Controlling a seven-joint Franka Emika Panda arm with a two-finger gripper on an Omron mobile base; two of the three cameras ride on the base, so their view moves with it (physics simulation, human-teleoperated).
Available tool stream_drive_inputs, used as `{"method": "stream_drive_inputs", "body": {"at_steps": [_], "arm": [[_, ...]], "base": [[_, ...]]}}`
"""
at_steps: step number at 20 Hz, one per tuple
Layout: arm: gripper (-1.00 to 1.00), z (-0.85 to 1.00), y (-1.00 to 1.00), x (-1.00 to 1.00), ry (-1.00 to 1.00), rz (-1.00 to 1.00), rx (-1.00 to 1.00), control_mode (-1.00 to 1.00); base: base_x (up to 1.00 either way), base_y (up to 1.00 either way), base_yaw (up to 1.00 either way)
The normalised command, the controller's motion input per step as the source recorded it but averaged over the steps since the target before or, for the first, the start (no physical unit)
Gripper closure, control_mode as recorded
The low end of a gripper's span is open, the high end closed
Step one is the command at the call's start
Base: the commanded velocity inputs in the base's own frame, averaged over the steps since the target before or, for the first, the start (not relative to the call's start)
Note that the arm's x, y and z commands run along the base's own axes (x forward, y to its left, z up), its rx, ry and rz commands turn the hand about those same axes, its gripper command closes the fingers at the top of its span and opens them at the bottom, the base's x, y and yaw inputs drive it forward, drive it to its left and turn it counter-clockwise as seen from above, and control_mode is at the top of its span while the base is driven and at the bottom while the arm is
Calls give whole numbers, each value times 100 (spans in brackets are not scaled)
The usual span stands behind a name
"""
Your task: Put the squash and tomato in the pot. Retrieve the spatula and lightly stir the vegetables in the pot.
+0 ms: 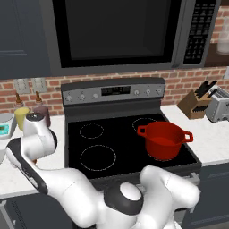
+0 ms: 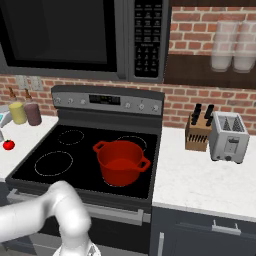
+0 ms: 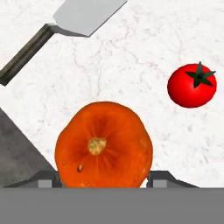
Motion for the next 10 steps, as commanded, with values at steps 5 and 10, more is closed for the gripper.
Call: {"method": "stream_drive_inputs", "body": {"at_steps": [5, 10], "arm": [[100, 57, -100, -100, -25, 9, -2, -100], [100, 34, -100, -77, -24, 10, -1, -100]], "base": [[0, 0, 0], [0, 0, 0]]}}
